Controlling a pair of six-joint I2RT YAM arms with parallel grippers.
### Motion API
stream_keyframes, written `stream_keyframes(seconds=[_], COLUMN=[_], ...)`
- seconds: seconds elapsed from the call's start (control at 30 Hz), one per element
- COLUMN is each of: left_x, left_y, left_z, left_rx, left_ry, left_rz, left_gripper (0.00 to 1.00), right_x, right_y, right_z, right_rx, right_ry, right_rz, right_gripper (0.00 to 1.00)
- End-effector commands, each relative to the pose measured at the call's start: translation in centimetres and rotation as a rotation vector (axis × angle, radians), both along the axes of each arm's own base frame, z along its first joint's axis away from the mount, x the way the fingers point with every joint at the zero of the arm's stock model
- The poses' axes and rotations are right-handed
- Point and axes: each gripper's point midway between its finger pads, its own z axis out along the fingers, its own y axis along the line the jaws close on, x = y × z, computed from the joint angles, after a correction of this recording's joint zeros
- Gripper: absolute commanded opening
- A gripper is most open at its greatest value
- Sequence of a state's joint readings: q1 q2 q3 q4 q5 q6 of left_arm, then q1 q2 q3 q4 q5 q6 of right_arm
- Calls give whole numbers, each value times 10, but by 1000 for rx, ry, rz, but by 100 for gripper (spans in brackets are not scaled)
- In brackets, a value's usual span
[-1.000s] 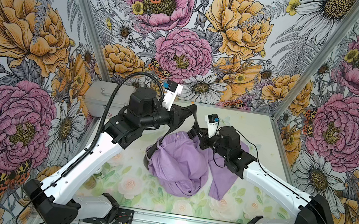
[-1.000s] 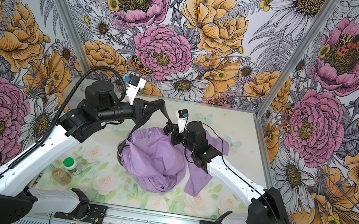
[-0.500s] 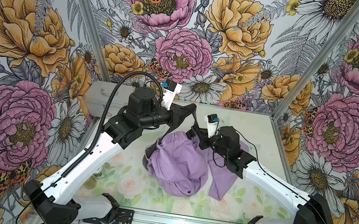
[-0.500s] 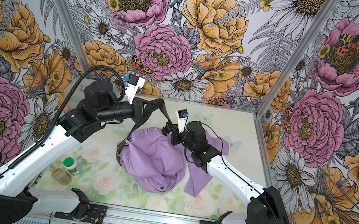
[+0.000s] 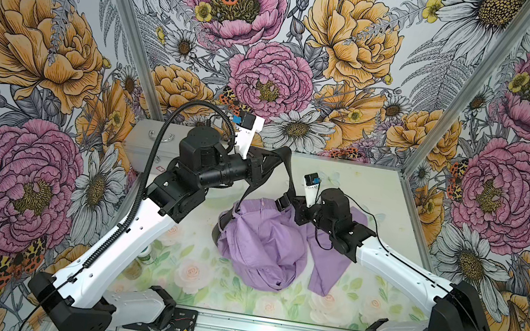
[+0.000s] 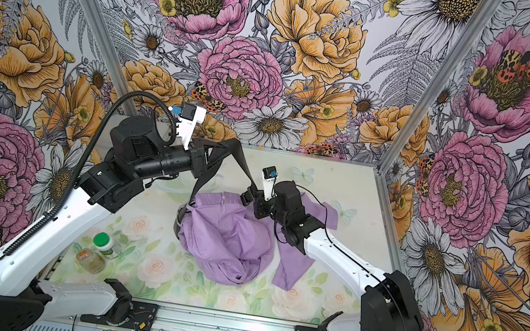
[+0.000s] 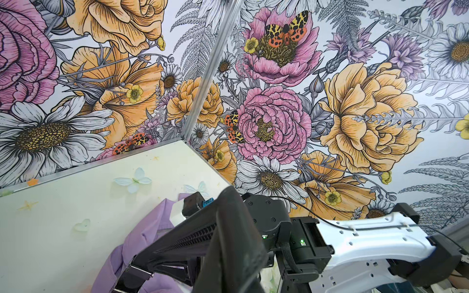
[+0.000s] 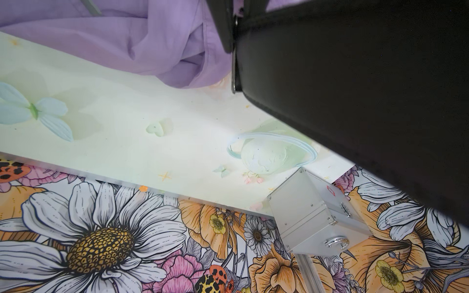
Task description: Remove the belt from the trousers
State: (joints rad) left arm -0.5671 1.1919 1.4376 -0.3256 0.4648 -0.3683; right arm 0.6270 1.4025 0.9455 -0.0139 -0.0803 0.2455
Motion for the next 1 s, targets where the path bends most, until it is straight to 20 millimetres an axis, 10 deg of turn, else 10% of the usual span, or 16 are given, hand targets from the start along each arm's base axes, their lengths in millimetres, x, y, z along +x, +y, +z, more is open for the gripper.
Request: stream_keyframes(seconds=[0.0, 0.27, 0.63, 0.97], left_x=[-71, -74, -69, 65], left_y=[33, 38, 38, 81], left_z=[133, 135, 131, 21], left_rx=[-263, -272, -261, -189], left_ry=[-407, -419, -416, -54], left_rz=[-73, -60, -43, 316], left_gripper=[0, 0, 0, 0], right_x=[-21, -22, -23, -25], right_y=[-46, -47, -46, -59], right_z=[-94, -95, -90, -32], right_rx=[-233, -229, -218, -131], right_ry=[259, 257, 241, 109], right_rz=[-96, -103, -95, -153], right_gripper=[0, 15, 0, 0])
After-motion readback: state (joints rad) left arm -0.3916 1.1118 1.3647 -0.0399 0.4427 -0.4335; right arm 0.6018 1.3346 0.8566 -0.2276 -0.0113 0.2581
